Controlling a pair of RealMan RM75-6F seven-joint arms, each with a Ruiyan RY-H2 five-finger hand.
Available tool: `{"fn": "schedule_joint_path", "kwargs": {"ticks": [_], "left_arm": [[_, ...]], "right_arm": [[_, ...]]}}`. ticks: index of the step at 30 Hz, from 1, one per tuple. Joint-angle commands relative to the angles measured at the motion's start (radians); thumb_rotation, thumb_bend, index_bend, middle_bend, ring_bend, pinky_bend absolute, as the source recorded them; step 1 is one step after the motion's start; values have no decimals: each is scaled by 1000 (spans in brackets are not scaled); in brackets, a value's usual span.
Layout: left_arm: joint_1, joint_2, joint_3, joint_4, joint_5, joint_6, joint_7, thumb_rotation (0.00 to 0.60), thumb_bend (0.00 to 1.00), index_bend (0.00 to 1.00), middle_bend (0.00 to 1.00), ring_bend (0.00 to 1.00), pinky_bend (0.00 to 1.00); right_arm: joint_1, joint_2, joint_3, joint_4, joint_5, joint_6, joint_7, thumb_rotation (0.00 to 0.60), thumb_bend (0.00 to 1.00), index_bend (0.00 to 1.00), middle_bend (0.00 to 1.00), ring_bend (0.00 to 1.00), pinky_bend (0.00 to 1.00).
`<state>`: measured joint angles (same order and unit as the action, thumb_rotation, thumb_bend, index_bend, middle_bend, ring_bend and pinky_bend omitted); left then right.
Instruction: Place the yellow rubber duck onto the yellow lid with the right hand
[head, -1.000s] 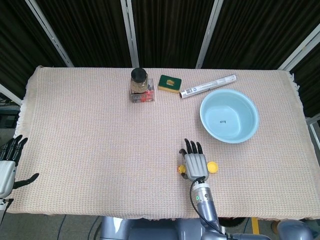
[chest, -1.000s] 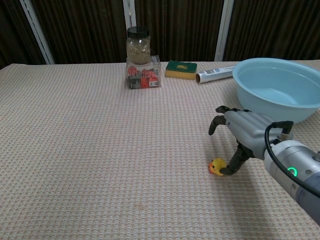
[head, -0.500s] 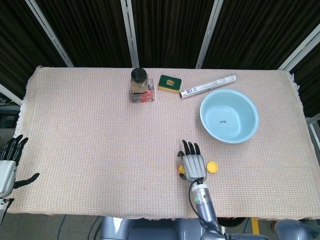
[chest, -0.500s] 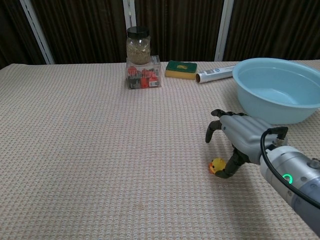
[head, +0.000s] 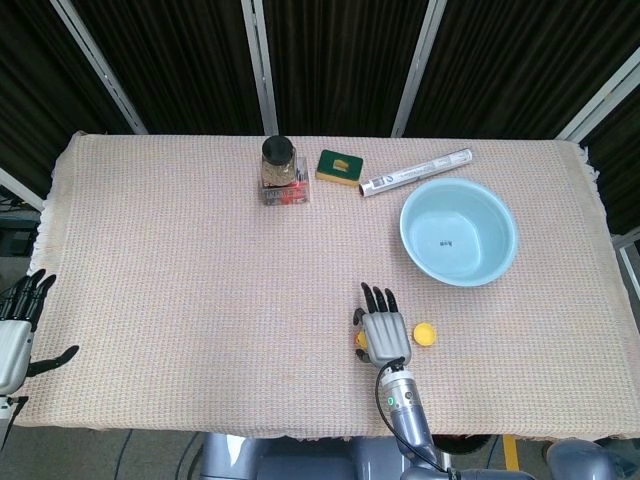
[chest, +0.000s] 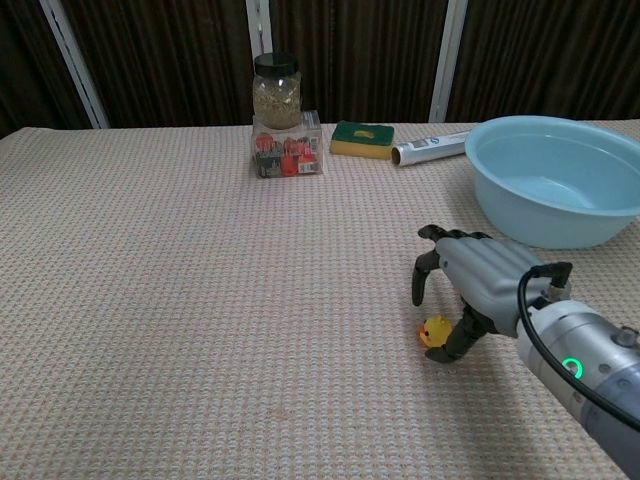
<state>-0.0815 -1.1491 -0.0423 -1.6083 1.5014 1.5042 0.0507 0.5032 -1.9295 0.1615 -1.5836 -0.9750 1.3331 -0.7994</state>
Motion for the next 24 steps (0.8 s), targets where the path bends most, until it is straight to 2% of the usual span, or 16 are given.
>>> {"fn": "schedule_joint_path", "kwargs": {"ticks": [1, 24], "left_arm": [[0, 0, 0, -1, 0, 0, -1, 600, 0, 0, 0, 0, 216], [0, 1, 0, -1, 4, 2, 1, 600, 0, 0, 0, 0, 216]], "right_arm": [[-1, 0, 0, 2, 2, -1, -1, 600, 127, 452, 0, 0, 0], [-10, 3, -1, 15, 7, -10, 13, 600, 170, 494, 0, 0, 0]]}}
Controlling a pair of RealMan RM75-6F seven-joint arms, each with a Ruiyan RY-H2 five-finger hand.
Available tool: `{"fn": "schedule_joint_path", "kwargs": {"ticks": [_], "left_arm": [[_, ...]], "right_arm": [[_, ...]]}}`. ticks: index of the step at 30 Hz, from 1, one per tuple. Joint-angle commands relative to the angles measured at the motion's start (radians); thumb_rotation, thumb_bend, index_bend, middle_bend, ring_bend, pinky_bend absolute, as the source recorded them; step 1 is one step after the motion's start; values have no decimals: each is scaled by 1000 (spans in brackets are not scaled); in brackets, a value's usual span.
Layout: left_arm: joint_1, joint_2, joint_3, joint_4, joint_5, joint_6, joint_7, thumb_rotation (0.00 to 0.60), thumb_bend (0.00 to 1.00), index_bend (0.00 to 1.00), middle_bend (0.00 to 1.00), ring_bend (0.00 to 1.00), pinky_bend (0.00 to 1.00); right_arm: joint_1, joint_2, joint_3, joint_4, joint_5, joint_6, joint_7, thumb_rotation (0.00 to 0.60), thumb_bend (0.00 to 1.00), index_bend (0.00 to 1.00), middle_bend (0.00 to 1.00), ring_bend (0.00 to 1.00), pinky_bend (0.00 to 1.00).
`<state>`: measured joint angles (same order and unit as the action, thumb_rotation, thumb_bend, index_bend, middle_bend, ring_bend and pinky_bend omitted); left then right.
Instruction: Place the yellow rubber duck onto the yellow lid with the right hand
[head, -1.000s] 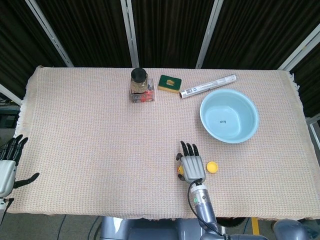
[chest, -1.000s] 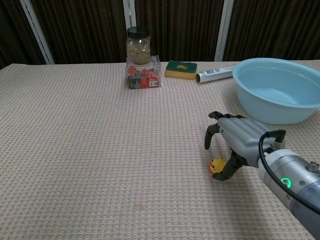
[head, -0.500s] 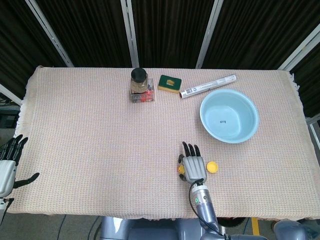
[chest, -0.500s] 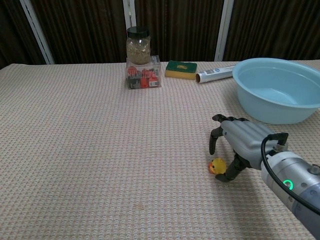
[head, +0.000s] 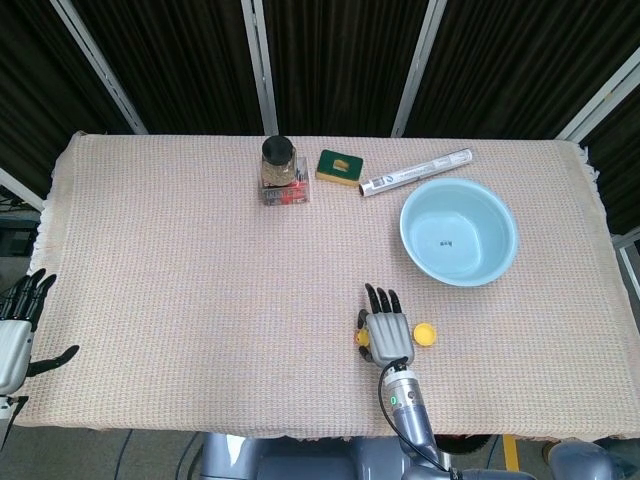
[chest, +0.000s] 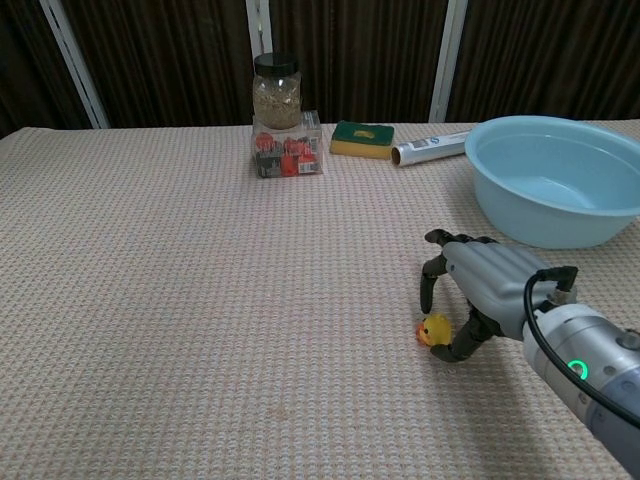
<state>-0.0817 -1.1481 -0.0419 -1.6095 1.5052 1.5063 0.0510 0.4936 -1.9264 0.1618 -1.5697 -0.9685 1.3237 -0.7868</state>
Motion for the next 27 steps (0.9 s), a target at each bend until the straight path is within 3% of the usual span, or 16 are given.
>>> {"fn": "schedule_joint_path", "kwargs": {"ticks": [1, 16, 27], "left_arm": [[0, 0, 0, 1, 0, 0, 0, 600, 0, 0, 0, 0, 216], [-1, 0, 0, -1, 1, -1, 0, 600, 0, 0, 0, 0, 216], [-4, 1, 3, -1, 5, -6, 3, 600, 0, 0, 0, 0, 216]], "right_arm": [[-1, 0, -2, 2, 0, -1, 0, 600, 170, 496, 0, 0, 0], [-5, 23, 8, -13, -17, 5, 15, 600, 172, 524, 0, 0, 0], [-3, 138, 45, -76, -24, 17, -1, 600, 171, 524, 0, 0, 0]]}}
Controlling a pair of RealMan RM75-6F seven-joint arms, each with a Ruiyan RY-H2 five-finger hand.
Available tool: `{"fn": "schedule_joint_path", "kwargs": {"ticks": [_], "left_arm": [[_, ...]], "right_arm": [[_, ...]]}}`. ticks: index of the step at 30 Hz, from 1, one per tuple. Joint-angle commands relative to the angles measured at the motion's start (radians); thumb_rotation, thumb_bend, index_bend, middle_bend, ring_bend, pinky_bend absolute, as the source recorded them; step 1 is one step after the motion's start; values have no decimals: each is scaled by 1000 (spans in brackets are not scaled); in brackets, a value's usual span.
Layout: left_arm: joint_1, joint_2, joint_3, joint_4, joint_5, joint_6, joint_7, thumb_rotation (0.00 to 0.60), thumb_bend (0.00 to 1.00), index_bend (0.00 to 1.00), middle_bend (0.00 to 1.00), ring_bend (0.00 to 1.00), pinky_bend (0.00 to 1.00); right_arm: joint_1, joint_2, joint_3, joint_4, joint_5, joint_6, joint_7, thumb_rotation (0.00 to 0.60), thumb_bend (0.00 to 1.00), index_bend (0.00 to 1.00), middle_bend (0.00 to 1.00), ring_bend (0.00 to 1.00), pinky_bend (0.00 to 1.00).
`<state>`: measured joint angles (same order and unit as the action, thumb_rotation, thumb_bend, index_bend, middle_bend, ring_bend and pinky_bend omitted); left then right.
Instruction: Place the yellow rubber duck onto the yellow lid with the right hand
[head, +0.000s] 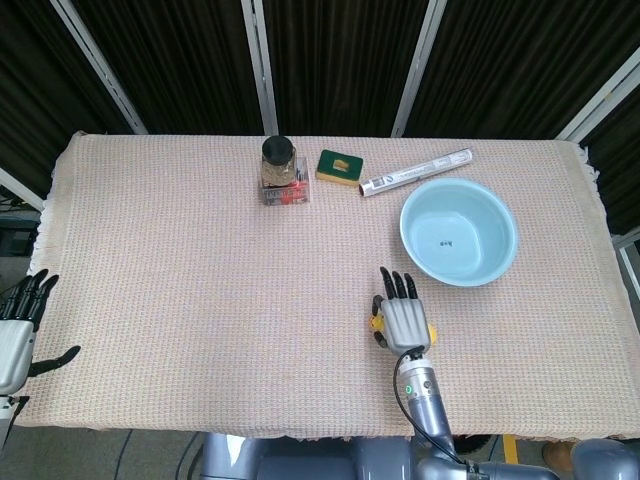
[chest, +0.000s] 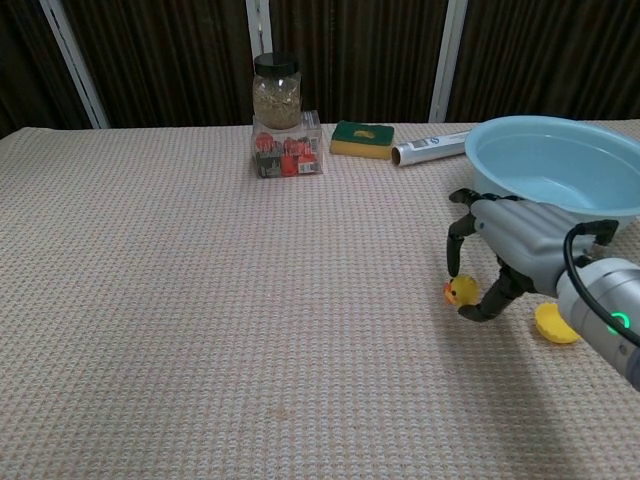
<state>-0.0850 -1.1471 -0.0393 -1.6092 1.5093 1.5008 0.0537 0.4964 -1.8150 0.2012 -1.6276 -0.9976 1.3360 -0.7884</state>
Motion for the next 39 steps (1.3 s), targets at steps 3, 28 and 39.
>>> {"fn": "schedule_joint_path", "kwargs": {"ticks": [3, 28, 39], "left_arm": [[0, 0, 1, -3, 3, 1, 4, 600, 0, 0, 0, 0, 216], [1, 2, 4, -11, 3, 0, 17, 600, 0, 0, 0, 0, 216], [1, 2, 4, -14, 2, 1, 23, 600, 0, 0, 0, 0, 216]], "right_arm": [[-13, 50, 1, -32, 5, 7, 6, 600, 172, 524, 0, 0, 0], [-80, 112, -63, -48, -20, 36, 86, 600, 171, 524, 0, 0, 0], [-91, 110, -70, -45, -21, 36, 92, 600, 171, 524, 0, 0, 0]]}}
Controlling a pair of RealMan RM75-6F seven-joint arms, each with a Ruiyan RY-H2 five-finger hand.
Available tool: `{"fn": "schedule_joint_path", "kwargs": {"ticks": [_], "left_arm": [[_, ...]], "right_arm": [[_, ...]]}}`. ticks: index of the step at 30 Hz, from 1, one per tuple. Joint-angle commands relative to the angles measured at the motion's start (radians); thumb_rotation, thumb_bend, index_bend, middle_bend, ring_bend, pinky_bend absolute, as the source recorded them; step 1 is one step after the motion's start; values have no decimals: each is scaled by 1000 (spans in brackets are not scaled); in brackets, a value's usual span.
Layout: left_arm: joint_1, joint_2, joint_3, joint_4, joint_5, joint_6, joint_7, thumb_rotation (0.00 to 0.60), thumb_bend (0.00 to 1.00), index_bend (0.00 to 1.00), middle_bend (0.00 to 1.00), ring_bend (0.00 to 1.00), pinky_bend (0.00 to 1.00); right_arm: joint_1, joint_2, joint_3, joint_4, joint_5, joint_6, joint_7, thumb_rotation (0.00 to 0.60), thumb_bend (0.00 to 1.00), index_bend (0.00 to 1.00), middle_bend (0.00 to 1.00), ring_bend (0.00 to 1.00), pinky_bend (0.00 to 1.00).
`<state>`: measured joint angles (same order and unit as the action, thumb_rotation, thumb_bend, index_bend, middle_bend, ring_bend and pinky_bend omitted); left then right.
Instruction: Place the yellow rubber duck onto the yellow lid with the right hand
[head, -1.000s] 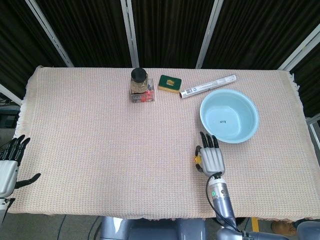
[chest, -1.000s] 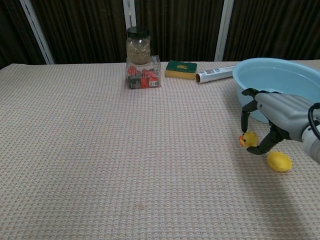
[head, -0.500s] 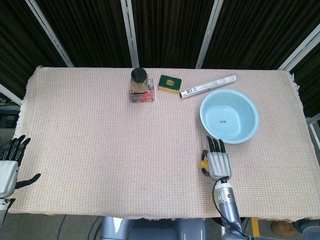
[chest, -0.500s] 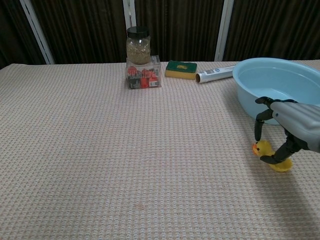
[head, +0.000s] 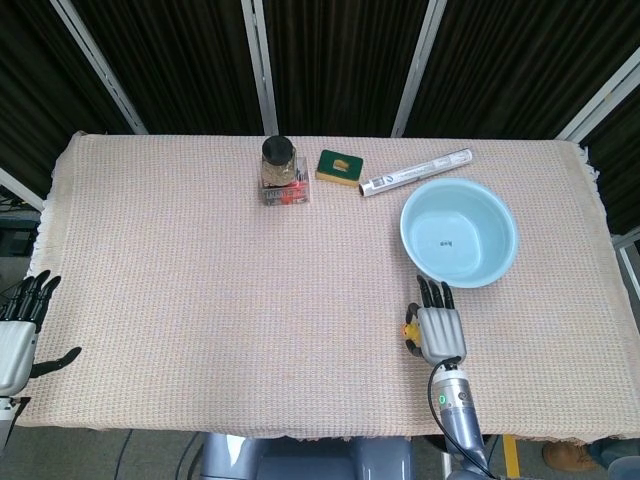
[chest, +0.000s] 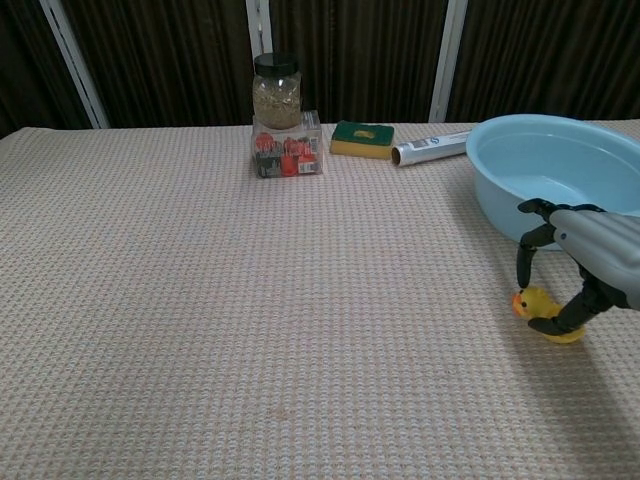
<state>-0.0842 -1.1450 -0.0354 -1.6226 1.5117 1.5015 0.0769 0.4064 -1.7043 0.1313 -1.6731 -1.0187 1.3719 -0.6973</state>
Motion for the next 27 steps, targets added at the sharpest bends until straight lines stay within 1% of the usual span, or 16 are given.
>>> {"fn": "schedule_joint_path", "kwargs": {"ticks": [1, 14, 27], "left_arm": [[0, 0, 0, -1, -1, 0, 0, 600, 0, 0, 0, 0, 216], [0, -1, 0, 1, 0, 1, -1, 600, 0, 0, 0, 0, 216], [-1, -1, 0, 3, 0, -2, -4, 600, 0, 0, 0, 0, 216]], "right_arm": [[-2, -2, -1, 2, 0, 0, 1, 600, 171, 524, 0, 0, 0], [-13, -22, -21, 27, -14, -8, 4, 600, 172, 524, 0, 0, 0], [-7, -6, 8, 19, -13, -12, 0, 600, 172, 524, 0, 0, 0]]}}
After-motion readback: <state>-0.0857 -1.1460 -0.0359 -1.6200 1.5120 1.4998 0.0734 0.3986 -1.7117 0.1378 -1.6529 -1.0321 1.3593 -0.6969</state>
